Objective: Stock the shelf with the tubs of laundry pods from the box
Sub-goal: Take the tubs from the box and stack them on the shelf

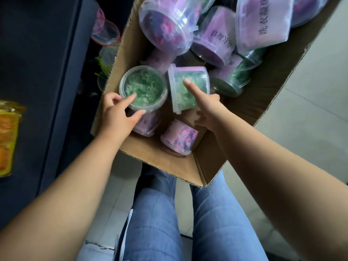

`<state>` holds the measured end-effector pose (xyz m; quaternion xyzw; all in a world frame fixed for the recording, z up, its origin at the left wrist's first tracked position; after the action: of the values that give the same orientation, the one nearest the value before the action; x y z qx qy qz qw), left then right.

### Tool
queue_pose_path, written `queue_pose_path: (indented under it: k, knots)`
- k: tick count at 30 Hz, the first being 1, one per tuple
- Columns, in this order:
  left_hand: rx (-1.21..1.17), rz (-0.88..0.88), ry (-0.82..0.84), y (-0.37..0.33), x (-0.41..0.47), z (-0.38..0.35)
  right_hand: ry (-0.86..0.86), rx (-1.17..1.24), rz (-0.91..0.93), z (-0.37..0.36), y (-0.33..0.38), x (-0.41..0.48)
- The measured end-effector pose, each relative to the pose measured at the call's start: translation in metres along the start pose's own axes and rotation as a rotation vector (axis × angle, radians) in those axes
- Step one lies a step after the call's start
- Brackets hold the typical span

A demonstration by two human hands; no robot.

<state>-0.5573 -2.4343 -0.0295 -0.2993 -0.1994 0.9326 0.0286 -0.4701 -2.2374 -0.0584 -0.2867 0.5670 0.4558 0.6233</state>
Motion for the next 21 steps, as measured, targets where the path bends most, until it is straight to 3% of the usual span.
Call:
queue_pose_path:
  k: [2, 5, 8, 11, 15, 21]
  knots:
    - [-0.035, 0.100, 0.075, -0.001, 0.001, -0.009, -0.020, -0.187, 0.053, 0.006, 0.001, 0.007]
    - [-0.176, 0.170, 0.128, -0.001, 0.005, -0.030, 0.140, -0.342, 0.046, 0.010, 0.007, 0.011]
    - [-0.266, 0.173, 0.051, -0.001, 0.014, -0.040, 0.228, -0.430, 0.028, 0.016, 0.017, 0.015]
    - [-0.303, 0.075, -0.050, 0.000, 0.014, -0.034, 0.231, -0.461, 0.069, 0.018, 0.030, 0.023]
    - [-0.380, 0.001, -0.109, 0.003, 0.006, -0.018, 0.371, -0.435, 0.116, 0.020, 0.035, 0.023]
    - [-0.956, 0.141, 0.037, 0.004, -0.010, 0.009, 0.437, -0.277, 0.170, 0.030, 0.034, 0.008]
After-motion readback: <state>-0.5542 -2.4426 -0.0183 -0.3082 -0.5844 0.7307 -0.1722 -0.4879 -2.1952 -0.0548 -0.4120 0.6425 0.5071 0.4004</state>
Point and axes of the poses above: each hand's wrist, its own x-axis towards the middle knuckle, its own z-axis out of the back of the hand, y = z × x, the point moved 5 cm from there along x, towards the middle knuckle, and after that the axes turned 4 degrees about -x, right-handed, at the moved point
